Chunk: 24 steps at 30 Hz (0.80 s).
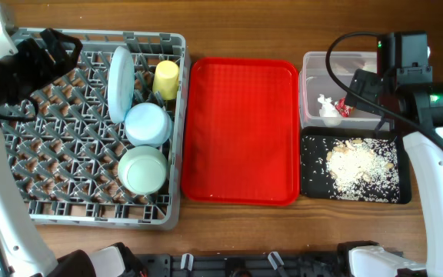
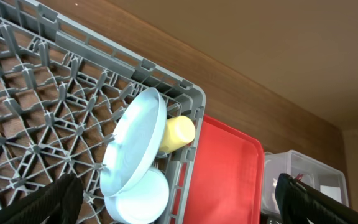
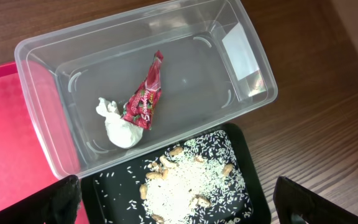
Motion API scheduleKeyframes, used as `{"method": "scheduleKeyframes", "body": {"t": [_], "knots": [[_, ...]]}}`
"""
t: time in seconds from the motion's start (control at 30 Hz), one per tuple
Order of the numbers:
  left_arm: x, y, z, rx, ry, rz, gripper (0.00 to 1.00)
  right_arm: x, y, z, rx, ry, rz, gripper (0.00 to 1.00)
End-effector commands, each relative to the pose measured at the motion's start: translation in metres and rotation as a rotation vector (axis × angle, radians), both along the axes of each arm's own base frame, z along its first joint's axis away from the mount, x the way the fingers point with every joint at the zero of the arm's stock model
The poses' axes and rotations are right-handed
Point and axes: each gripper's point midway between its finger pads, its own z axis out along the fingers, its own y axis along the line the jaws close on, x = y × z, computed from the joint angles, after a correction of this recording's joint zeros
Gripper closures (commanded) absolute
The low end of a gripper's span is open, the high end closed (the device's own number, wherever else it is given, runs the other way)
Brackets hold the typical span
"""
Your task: Sort waste into correct bins and load items into the dishwasher rack
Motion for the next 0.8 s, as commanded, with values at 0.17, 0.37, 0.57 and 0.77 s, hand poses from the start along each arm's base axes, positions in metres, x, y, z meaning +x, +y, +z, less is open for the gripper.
{"method": "scheduleKeyframes", "body": {"t": [0.17, 0.37, 0.57, 0.77], "knots": [[0.001, 0.002, -0.002, -0.003, 0.009, 0.013, 0.0, -0.001, 0.001, 0.002, 0.01, -0.012, 0.001, 0.0], [0.001, 0.002, -0.002, -0.003, 0.009, 0.013, 0.0, -0.018, 0.006, 0.032, 0.019, -0.119, 0.022, 0.0], [0.001, 0.002, -0.002, -0.003, 0.009, 0.013, 0.0, -0.059, 0.02, 0.086, 0.05, -0.329, 0.096, 0.0], [0.001, 0.002, -0.002, -0.003, 0.009, 0.013, 0.0, -0.122, 0.014, 0.135, -0.057, -0.516, 0.233, 0.0]]}}
